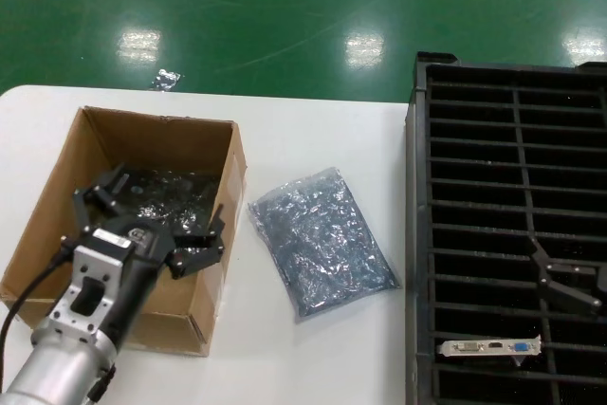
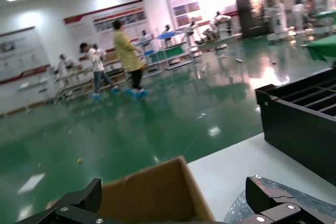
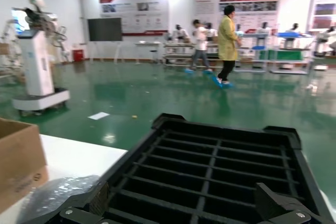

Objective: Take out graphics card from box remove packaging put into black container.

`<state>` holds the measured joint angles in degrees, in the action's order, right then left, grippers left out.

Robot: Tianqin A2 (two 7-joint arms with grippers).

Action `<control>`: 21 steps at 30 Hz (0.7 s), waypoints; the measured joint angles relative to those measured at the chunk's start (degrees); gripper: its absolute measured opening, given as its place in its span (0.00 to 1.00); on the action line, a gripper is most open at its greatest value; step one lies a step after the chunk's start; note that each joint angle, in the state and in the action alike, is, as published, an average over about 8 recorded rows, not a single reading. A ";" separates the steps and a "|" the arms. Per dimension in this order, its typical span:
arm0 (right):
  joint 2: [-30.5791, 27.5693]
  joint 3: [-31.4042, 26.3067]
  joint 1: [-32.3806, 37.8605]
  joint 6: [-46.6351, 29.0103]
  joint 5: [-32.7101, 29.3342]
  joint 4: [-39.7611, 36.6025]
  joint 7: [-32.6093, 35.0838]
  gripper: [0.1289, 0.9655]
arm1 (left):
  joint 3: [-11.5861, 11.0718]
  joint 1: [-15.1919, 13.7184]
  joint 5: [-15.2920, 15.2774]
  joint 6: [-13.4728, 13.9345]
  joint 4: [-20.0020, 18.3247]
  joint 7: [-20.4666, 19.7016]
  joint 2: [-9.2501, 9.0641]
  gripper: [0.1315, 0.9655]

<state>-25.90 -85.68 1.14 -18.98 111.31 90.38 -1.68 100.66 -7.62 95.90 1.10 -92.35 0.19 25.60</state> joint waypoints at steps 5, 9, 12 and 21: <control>2.63 -1.81 -0.35 5.68 -2.45 0.39 0.51 1.00 | -2.71 2.30 2.18 -0.33 0.20 -0.06 -2.54 1.00; 4.77 -3.28 -0.63 10.34 -4.46 0.71 0.92 1.00 | -4.92 4.17 3.96 -0.60 0.37 -0.10 -4.60 1.00; 6.15 -4.24 -0.81 13.41 -5.78 0.91 1.19 1.00 | -6.34 5.38 5.11 -0.78 0.48 -0.13 -5.94 1.00; 7.37 -5.08 -0.97 16.07 -6.93 1.10 1.43 1.00 | -7.61 6.45 6.13 -0.93 0.57 -0.16 -7.12 1.00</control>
<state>-18.53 -90.75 0.18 -2.91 104.39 91.48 -0.25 93.05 -1.17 102.02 0.17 -91.78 0.03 18.48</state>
